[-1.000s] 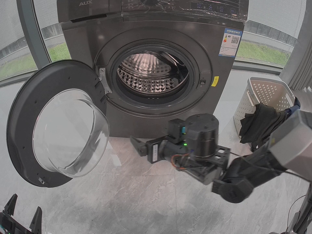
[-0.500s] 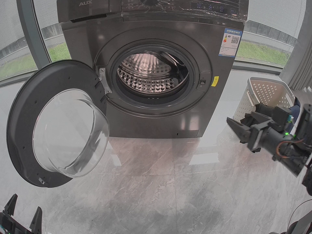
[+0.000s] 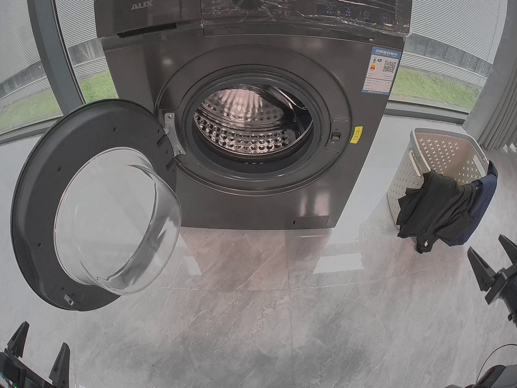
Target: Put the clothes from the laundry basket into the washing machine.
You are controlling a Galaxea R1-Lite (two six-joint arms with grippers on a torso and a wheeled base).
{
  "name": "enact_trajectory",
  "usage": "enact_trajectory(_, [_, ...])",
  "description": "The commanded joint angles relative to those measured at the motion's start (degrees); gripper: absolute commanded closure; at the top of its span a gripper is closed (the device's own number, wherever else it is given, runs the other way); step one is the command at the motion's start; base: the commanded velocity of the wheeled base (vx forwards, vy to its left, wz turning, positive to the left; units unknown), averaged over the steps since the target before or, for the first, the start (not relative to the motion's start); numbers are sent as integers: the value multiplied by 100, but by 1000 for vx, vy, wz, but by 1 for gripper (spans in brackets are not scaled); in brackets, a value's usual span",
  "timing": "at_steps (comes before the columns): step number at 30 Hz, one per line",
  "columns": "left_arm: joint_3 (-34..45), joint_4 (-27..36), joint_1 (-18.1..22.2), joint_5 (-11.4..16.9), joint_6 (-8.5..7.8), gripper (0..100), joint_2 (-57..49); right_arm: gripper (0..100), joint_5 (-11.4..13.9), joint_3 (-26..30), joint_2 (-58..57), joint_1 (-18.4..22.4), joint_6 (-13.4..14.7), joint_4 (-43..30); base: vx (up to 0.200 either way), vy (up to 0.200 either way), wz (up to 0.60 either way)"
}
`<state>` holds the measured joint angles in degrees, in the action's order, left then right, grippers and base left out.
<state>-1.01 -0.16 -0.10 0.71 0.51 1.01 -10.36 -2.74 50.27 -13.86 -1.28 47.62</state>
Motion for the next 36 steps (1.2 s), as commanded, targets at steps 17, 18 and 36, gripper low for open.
enact_trajectory(17, [101, -2, 1, 8, 10, 0, -101, 0, -142, 274, -4518, 560, 260, -4313, 0, 0, 0])
enact_trajectory(18, [101, -2, 1, 8, 10, 0, -101, 0, -326, 274, -4518, 560, 260, -4313, 0, 0, 0])
enact_trajectory(36, [101, -2, 1, 17, 19, 0, -101, 0, 1115, 257, -5027, 1412, 260, -4436, 0, 0, 0])
